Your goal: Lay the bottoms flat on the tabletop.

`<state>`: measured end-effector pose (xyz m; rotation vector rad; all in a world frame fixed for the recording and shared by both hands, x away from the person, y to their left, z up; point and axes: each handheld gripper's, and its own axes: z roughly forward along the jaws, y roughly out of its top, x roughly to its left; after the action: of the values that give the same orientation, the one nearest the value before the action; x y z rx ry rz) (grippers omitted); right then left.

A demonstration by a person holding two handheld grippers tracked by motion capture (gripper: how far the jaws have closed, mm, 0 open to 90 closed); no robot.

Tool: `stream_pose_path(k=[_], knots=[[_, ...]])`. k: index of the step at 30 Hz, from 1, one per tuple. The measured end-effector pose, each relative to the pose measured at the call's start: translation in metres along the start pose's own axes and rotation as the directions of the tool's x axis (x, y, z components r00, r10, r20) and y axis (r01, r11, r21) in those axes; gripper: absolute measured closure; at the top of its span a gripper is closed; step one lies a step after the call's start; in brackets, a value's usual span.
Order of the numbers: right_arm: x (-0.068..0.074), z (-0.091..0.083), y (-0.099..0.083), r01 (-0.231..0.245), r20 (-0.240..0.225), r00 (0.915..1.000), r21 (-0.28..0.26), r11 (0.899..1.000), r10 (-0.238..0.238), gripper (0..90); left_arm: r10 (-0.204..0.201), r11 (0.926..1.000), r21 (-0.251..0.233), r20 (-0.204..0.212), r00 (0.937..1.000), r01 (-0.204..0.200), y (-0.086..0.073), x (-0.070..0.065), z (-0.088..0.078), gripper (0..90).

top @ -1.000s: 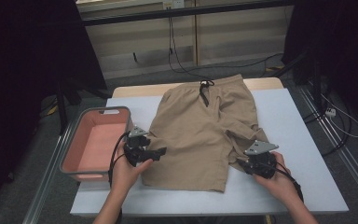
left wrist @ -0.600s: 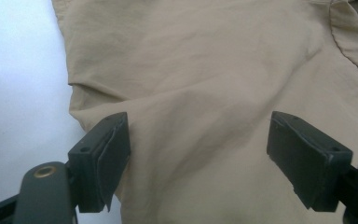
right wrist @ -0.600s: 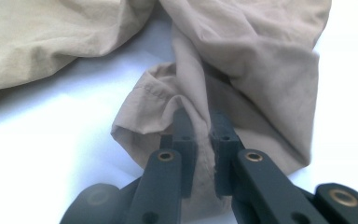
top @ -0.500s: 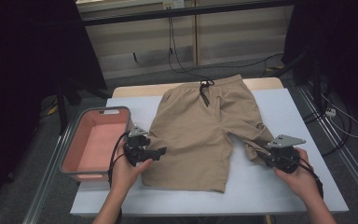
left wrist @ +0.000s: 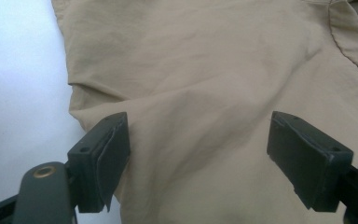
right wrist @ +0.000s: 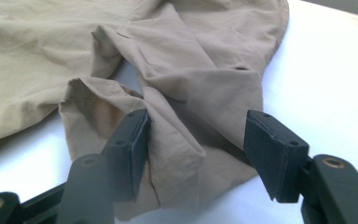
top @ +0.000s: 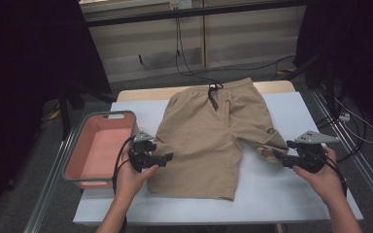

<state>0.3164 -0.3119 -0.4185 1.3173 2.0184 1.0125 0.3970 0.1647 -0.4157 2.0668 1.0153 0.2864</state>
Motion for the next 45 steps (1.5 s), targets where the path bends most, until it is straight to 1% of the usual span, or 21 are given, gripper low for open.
stream_pose_path(k=[2,4,8,14,17,20,23,25,27,29,31,33,35,36,38,39,41,42,43,44,45], knots=[[-0.004,-0.001,-0.001,-0.008,0.012,0.9999,0.004,1.000,0.008,40.1,-0.003,1.0000,-0.002,-0.005,1.0000,0.002,0.000,0.001,0.000,21.1],[-0.007,-0.002,-0.001,-0.023,0.000,0.9997,-0.003,1.000,0.023,40.0,-0.003,1.0000,-0.001,-0.006,1.0000,0.003,0.000,0.002,-0.001,21.0],[-0.007,-0.004,-0.001,-0.027,-0.001,0.9996,-0.002,1.000,0.027,40.0,-0.007,1.0000,0.004,-0.008,0.9999,0.007,-0.001,0.002,0.000,21.0],[0.000,-0.004,0.004,0.000,-0.002,1.0000,-0.001,1.000,0.000,36.0,-0.008,1.0000,0.006,-0.005,1.0000,0.008,-0.001,0.003,0.001,20.9],[0.003,-0.008,0.010,-0.007,-0.028,0.9996,-0.039,0.999,0.006,35.8,-0.007,0.9999,0.008,-0.004,1.0000,0.007,-0.001,0.003,0.001,20.8],[0.000,-0.011,0.014,-0.023,-0.020,0.9996,-0.058,0.998,0.022,36.0,-0.011,0.9999,0.004,-0.003,0.9999,0.011,-0.001,0.002,0.001,20.5],[-0.006,-0.005,0.010,-0.041,0.008,0.9991,-0.040,0.998,0.041,36.1,-0.007,1.0000,0.000,-0.003,1.0000,0.007,0.000,0.002,0.001,20.0],[-0.010,0.003,0.006,-0.044,0.021,0.9988,-0.008,0.999,0.044,35.8,-0.002,1.0000,0.001,0.000,1.0000,0.002,0.000,0.003,0.000,19.4],[-0.011,0.011,0.002,-0.029,0.040,0.9988,0.025,0.999,0.028,35.9,-0.007,1.0000,-0.007,0.004,1.0000,0.007,0.001,0.003,-0.001,18.5],[-0.012,0.019,0.000,-0.030,0.045,0.9986,0.040,0.999,0.029,36.2,-0.003,1.0000,-0.009,0.004,1.0000,0.003,0.001,0.003,-0.001,18.0],[-0.014,0.026,-0.002,-0.030,0.068,0.9973,0.058,0.998,0.026,36.5,-0.003,1.0000,-0.009,0.006,1.0000,0.003,0.001,0.003,-0.001,17.9],[-0.017,0.032,-0.005,-0.051,0.072,0.9963,0.068,0.996,0.046,37.0,-0.005,1.0000,-0.005,0.010,0.9999,0.005,0.000,0.003,-0.001,18.0],[-0.020,0.037,-0.009,-0.057,0.079,0.9956,0.090,0.994,0.050,38.0,-0.006,1.0000,-0.003,0.010,0.9999,0.006,0.000,0.004,0.000,18.1],[-0.021,0.038,-0.010,-0.052,0.084,0.9955,0.100,0.994,0.044,38.9,-0.007,1.0000,0.001,0.010,0.9999,0.007,0.000,0.004,0.000,18.1],[-0.023,0.042,-0.013,-0.071,0.083,0.9947,0.117,0.991,0.061,42.6,-0.007,1.0000,-0.001,0.008,0.9999,0.007,0.000,0.004,0.000,18.2],[-0.023,0.043,-0.014,-0.069,0.087,0.9944,0.121,0.990,0.059,45.0,-0.007,1.0000,0.001,0.009,0.9999,0.007,0.000,0.004,0.000,18.3],[-0.024,0.044,-0.015,-0.092,0.076,0.9937,0.118,0.989,0.083,51.9,-0.005,1.0000,0.000,0.005,1.0000,0.005,0.000,0.004,0.001,18.5],[-0.024,0.044,-0.015,-0.091,0.081,0.9934,0.119,0.989,0.082,53.9,-0.004,1.0000,0.001,0.009,0.9999,0.004,0.000,0.004,0.001,18.5],[-0.025,0.045,-0.016,-0.087,0.086,0.9933,0.119,0.989,0.077,61.8,-0.009,1.0000,-0.002,0.008,0.9999,0.009,0.000,0.004,0.001,18.6],[-0.025,0.044,-0.017,-0.090,0.089,0.9928,0.118,0.989,0.080,65.9,-0.007,1.0000,0.001,0.009,0.9999,0.007,0.000,0.004,0.001,18.6],[-0.026,0.044,-0.017,-0.086,0.093,0.9928,0.112,0.990,0.076,73.3,-0.005,1.0000,0.001,0.009,1.0000,0.005,0.000,0.004,0.001,18.7]])
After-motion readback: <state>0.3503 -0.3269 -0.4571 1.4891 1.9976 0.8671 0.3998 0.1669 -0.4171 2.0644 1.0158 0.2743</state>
